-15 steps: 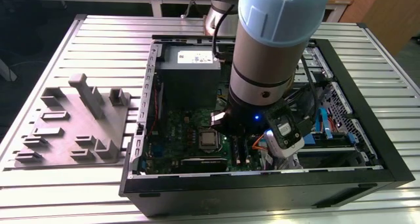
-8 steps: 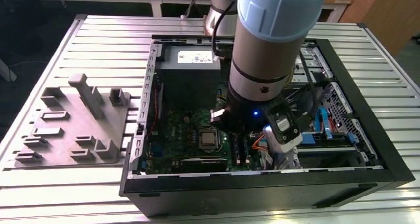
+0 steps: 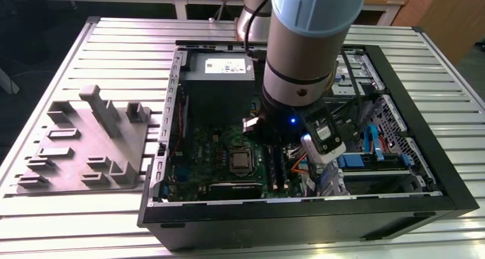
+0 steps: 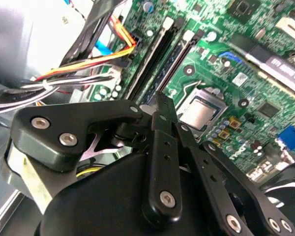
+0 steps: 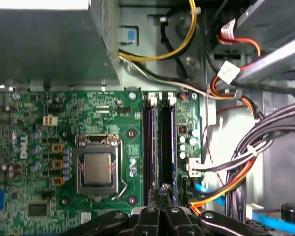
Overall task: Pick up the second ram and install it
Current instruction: 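Press down the second ram until it locks into place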
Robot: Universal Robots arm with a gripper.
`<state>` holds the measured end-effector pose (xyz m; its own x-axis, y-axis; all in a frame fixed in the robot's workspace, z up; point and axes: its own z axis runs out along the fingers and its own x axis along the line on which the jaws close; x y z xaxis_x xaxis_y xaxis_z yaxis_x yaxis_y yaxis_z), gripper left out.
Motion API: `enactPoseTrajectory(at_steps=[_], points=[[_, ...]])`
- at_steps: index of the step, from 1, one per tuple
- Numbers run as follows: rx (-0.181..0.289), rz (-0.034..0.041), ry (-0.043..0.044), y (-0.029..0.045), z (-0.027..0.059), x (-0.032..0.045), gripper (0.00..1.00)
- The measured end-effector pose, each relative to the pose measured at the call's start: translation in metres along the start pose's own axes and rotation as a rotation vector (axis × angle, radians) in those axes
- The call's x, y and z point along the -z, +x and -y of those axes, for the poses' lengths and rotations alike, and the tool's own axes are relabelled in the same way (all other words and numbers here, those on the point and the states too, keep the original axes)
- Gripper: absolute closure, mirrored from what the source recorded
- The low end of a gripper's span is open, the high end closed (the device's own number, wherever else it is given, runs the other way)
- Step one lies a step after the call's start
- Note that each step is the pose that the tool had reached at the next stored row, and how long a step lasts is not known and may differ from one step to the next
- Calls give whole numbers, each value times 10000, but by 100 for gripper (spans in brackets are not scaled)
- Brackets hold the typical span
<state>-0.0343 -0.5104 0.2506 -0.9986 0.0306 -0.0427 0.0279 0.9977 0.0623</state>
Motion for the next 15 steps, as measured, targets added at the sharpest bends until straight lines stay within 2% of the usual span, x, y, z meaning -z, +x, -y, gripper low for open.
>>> enactPoseTrajectory(at_steps=[4, 15], points=[[1, 1, -2, 1, -68, -5, 90], [0, -7, 4, -10, -71, 8, 90]])
